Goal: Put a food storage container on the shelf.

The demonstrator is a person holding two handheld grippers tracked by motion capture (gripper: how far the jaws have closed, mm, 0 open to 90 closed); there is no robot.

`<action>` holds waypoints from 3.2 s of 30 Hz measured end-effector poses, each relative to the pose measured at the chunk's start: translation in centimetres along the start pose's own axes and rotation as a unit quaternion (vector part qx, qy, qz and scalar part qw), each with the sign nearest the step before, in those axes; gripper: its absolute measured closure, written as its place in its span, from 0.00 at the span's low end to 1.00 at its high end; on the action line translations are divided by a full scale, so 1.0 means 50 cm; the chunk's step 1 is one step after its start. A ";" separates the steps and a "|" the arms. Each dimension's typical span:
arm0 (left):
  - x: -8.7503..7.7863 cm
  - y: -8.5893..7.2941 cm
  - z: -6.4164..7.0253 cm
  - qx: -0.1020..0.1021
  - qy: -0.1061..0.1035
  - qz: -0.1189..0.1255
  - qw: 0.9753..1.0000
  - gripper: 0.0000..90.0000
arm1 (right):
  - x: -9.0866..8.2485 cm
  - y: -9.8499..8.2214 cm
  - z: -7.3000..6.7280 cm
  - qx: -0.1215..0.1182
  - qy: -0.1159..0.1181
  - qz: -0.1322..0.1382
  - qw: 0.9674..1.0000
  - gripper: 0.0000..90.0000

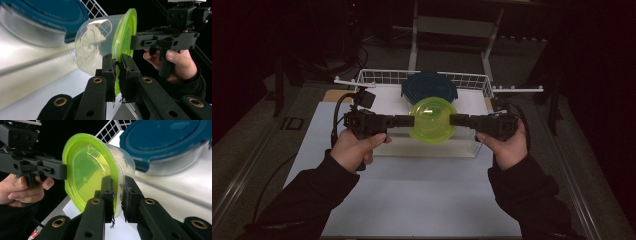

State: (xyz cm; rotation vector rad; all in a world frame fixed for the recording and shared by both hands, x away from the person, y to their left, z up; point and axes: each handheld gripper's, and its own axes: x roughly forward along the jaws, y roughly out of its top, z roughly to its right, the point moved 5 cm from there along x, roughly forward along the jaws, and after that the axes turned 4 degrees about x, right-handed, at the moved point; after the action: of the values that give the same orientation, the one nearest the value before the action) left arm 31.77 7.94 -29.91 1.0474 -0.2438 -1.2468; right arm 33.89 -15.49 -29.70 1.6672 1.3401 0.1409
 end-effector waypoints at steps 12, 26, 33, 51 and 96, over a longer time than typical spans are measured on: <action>-0.004 0.088 -0.011 0.002 0.015 0.016 1.000 0.91 | 0.011 0.085 0.006 0.002 -0.004 0.012 1.000 0.89; 0.022 0.158 -0.060 -0.024 0.026 0.029 0.999 0.91 | 0.037 0.172 0.031 0.018 -0.046 0.013 0.999 0.89; 0.039 0.166 -0.089 -0.043 0.018 0.027 0.999 0.91 | 0.050 0.180 0.051 0.037 -0.054 0.006 0.998 0.89; 0.075 0.182 -0.128 -0.077 0.023 0.031 0.996 0.88 | 0.065 0.195 0.090 0.088 -0.060 -0.002 0.994 0.88; 0.044 0.109 -0.091 0.064 -0.018 0.104 0.992 0.00 | 0.049 0.158 0.083 0.034 -0.048 0.022 0.998 0.24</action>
State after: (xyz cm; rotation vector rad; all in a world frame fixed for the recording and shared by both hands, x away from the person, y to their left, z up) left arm 39.13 8.10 -29.07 1.0799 -0.4543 -1.0721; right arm 42.86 -15.48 -27.37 1.7395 1.2485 0.0394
